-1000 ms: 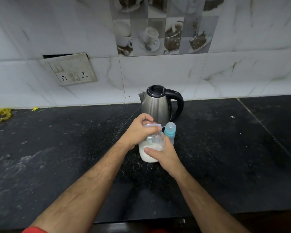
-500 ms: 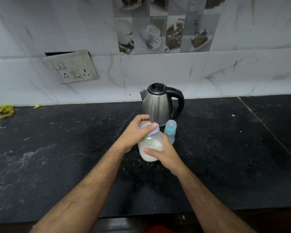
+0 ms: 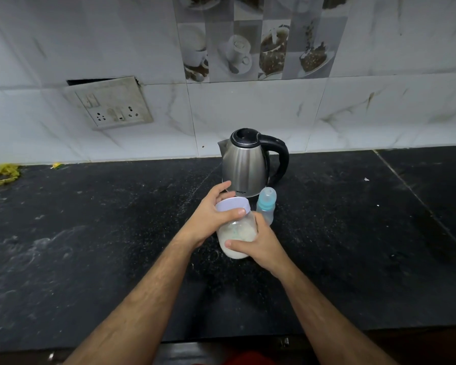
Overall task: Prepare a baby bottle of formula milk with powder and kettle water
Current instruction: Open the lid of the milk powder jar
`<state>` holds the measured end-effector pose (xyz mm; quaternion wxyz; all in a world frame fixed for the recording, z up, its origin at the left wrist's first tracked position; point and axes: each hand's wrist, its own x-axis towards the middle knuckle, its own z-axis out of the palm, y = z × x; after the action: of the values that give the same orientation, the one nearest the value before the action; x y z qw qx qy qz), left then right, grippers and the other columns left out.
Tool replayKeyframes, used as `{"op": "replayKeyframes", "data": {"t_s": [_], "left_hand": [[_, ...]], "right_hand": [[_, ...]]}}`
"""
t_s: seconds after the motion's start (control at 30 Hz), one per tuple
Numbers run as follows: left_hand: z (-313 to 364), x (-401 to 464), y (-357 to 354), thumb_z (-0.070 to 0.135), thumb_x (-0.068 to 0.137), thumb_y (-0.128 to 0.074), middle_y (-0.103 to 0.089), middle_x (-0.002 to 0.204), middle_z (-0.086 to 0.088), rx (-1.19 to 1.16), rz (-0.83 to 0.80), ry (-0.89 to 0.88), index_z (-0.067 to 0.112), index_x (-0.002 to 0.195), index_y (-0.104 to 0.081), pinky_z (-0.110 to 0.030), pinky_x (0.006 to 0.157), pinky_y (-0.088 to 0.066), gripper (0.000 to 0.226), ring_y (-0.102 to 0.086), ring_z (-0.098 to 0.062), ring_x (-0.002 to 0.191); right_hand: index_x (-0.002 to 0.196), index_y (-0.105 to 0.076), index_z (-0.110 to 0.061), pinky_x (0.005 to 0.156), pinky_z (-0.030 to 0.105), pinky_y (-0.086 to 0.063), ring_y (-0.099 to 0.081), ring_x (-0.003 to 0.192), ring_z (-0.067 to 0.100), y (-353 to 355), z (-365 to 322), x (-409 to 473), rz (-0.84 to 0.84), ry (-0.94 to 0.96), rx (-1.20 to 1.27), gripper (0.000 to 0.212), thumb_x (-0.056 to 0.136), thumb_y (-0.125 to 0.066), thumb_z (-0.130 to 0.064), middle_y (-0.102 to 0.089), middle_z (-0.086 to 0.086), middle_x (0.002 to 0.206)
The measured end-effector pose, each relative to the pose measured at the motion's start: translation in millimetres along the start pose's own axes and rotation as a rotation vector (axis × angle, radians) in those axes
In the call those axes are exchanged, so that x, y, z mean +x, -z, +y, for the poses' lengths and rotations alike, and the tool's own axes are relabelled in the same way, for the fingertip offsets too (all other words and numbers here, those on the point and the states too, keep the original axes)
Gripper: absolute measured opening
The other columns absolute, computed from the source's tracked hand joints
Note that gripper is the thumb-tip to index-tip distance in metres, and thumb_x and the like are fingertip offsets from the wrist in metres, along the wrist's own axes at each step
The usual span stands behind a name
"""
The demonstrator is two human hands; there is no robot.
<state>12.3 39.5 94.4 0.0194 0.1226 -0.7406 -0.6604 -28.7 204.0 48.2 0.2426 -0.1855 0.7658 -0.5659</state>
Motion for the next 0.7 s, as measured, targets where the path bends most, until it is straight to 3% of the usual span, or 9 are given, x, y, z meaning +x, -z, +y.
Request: {"op": "replayKeyframes", "data": {"t_s": [0.07, 0.17, 0.27, 0.37, 0.47, 0.57, 0.7], "left_hand": [[-0.5, -0.2, -0.1, 0.041, 0.068, -0.084, -0.057, 0.137, 0.004, 0.012, -0.012, 0.006, 0.032, 0.147, -0.035, -0.03, 0.102, -0.05, 0.093, -0.058, -0.009, 0.124], [-5.3, -2.8, 2.7, 0.012, 0.085, -0.075, -0.06, 0.134, 0.001, -0.032, -0.015, 0.022, 0.02, 0.15, -0.034, -0.02, 0.096, -0.051, 0.077, -0.061, -0.007, 0.12], [-10.5, -2.5, 5.2, 0.001, 0.083, -0.074, -0.06, 0.134, -0.008, -0.031, 0.036, 0.011, 0.016, 0.146, -0.038, -0.021, 0.093, -0.053, 0.074, -0.065, -0.01, 0.114], [-10.8, 0.8, 4.2, 0.021, 0.067, -0.09, -0.059, 0.132, 0.0, 0.003, 0.058, 0.004, 0.023, 0.143, -0.042, -0.025, 0.098, -0.051, 0.09, -0.061, -0.006, 0.118], [-9.3, 3.0, -1.5, 0.046, 0.055, -0.087, -0.058, 0.134, 0.007, 0.091, 0.032, -0.015, 0.033, 0.141, -0.043, -0.032, 0.106, -0.048, 0.097, -0.057, -0.006, 0.123], [-9.2, 3.4, -6.0, 0.054, 0.056, -0.083, -0.056, 0.135, 0.007, 0.182, 0.022, -0.038, 0.031, 0.144, -0.04, -0.032, 0.108, -0.045, 0.1, -0.055, -0.006, 0.125], [-15.7, 1.8, -0.9, 0.055, 0.054, -0.084, -0.052, 0.138, 0.01, 0.307, -0.034, -0.012, 0.031, 0.147, -0.036, -0.031, 0.11, -0.043, 0.107, -0.052, -0.005, 0.126]], "right_hand": [[0.128, -0.049, -0.031, 0.096, 0.037, -0.054, -0.063, 0.109, 0.005, 3.3, 1.1, 1.1, 0.036, -0.007, -0.006, 0.082, 0.057, -0.088, -0.041, -0.064, -0.011, 0.119], [0.132, -0.046, -0.032, 0.095, 0.036, -0.054, -0.062, 0.109, 0.006, 10.6, 3.4, 3.3, 0.072, -0.006, -0.015, 0.086, 0.057, -0.088, -0.037, -0.064, -0.012, 0.12], [0.129, -0.048, -0.032, 0.095, 0.037, -0.054, -0.062, 0.108, 0.006, 12.9, 6.1, 4.5, 0.078, -0.003, -0.032, 0.082, 0.057, -0.087, -0.037, -0.064, -0.011, 0.119], [0.125, -0.051, -0.031, 0.092, 0.035, -0.055, -0.064, 0.105, 0.005, 9.0, 6.5, 3.4, 0.071, -0.014, -0.048, 0.077, 0.057, -0.087, -0.039, -0.066, -0.011, 0.114], [0.119, -0.052, -0.032, 0.086, 0.029, -0.055, -0.064, 0.102, 0.005, 2.3, 5.3, 1.4, 0.051, -0.002, -0.092, 0.072, 0.056, -0.085, -0.043, -0.066, -0.011, 0.111], [0.114, -0.051, -0.031, 0.082, 0.026, -0.053, -0.063, 0.099, 0.004, 0.5, 5.2, 0.9, 0.061, 0.001, -0.133, 0.067, 0.057, -0.085, -0.043, -0.065, -0.012, 0.108], [0.123, -0.049, -0.03, 0.086, 0.032, -0.056, -0.062, 0.103, 0.007, 2.7, 10.8, 4.6, 0.071, -0.001, -0.195, 0.082, 0.051, -0.084, -0.049, -0.063, -0.012, 0.114]]}}
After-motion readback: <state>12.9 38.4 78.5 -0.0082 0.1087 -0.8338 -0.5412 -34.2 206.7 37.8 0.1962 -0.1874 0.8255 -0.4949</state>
